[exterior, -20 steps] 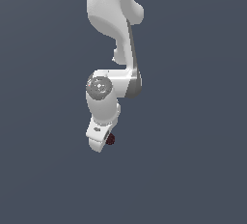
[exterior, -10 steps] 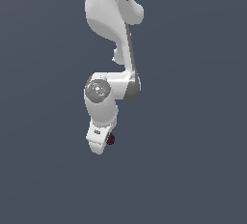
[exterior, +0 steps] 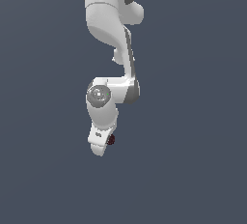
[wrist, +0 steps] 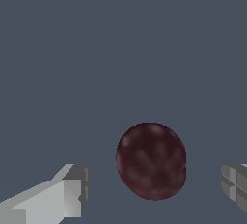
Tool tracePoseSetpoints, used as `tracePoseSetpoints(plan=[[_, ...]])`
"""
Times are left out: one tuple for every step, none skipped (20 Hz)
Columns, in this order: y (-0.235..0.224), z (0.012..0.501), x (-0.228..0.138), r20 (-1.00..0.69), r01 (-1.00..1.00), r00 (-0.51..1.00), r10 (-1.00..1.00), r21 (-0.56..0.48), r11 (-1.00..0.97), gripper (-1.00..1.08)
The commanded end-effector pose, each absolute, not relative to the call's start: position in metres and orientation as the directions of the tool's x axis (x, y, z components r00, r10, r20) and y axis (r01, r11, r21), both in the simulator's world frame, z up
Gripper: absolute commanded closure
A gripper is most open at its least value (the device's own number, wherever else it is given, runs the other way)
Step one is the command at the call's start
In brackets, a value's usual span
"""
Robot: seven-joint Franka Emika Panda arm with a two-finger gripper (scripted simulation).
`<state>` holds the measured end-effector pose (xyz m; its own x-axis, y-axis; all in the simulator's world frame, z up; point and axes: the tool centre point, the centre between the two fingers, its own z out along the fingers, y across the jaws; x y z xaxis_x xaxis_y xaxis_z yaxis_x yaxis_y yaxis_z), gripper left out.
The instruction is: Pick up the object and move it to a goal position.
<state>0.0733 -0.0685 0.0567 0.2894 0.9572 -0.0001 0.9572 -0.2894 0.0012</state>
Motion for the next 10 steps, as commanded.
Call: tracePoseSetpoints(plan=[[-0.068,0.042,0.072,0.0,0.958,0.288,0.958,0.0,-0.288,-0.92],[-0.068,0.038,0.072,0.0,0.958,0.288,0.958,0.0,-0.288,-0.92],[-0.068,0.034,0.072,0.0,0.958,0.287,0.958,0.0,-0.287,-0.92],[-0.068,0.031,0.072,0.0,0.958,0.287,0.958,0.0,-0.287,-0.92],[-0.068,0.029,0.072,0.0,0.958,0.287,0.958,0.0,-0.287,-0.92],[-0.068,0.028,0.073,0.0,0.958,0.287,0.958,0.0,-0.287,-0.92],[-0.068,0.028,0.073,0.0,0.958,0.287,0.958,0.0,-0.287,-0.92],[-0.068,0.028,0.073,0.0,0.958,0.287,0.958,0.0,-0.287,-0.92],[-0.068,0.028,0.074,0.0,0.958,0.287,0.958,0.0,-0.287,-0.92],[-0.068,0.028,0.074,0.0,0.958,0.287,0.958,0.0,-0.287,1.08]])
